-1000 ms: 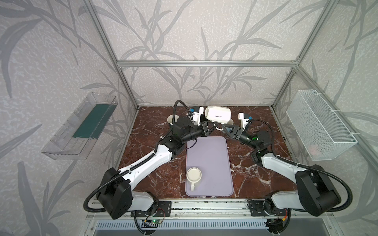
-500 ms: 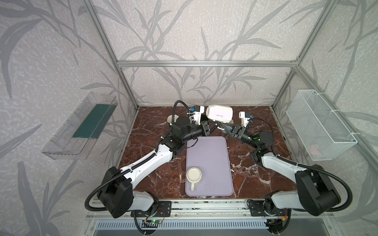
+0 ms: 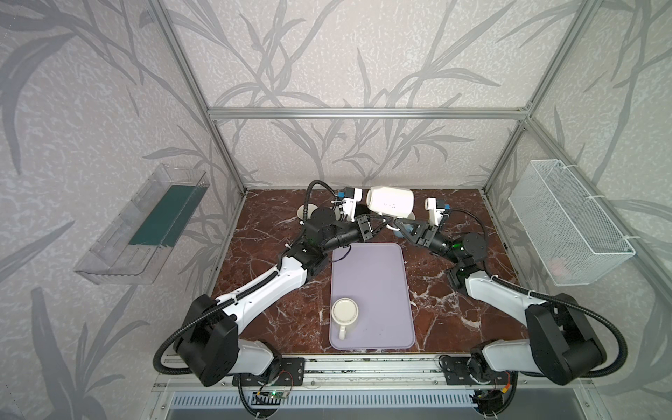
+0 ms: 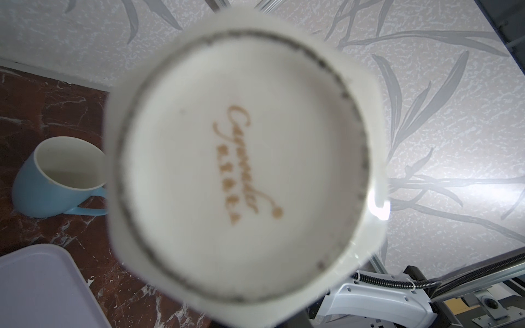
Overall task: Turn the mug right side up
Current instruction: Place the mug at the top-center of the table.
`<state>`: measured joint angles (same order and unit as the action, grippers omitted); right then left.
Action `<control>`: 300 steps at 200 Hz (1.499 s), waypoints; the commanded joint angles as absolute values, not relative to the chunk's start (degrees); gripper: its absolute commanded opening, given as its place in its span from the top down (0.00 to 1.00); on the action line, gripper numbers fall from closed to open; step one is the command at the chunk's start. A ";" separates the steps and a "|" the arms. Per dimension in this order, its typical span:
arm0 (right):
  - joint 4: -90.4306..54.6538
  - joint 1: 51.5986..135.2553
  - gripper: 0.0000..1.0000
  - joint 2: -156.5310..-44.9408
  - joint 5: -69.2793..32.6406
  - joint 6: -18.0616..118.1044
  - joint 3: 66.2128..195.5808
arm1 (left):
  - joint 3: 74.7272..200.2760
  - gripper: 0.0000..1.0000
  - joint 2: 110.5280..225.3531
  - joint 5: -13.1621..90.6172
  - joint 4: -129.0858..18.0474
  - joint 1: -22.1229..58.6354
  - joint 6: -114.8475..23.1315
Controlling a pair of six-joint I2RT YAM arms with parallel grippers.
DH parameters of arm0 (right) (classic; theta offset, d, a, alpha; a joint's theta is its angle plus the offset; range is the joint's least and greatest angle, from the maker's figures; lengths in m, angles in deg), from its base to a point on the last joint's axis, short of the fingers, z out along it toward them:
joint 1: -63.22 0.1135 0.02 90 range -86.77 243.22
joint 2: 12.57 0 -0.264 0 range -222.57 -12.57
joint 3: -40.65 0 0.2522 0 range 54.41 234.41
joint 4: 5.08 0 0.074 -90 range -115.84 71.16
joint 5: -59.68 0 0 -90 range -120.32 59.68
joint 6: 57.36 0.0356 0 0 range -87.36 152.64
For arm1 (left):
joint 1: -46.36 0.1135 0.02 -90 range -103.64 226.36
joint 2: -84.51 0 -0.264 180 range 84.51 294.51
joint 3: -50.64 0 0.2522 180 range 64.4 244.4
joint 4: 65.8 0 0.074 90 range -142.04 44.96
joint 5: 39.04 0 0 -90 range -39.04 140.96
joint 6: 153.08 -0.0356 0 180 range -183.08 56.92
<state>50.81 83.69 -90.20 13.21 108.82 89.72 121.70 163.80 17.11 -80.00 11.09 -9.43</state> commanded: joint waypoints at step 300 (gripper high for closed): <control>14.21 83.80 1.00 -75.87 16.15 94.06 87.48 | 112.27 0.69 158.43 17.83 -81.82 12.80 -13.86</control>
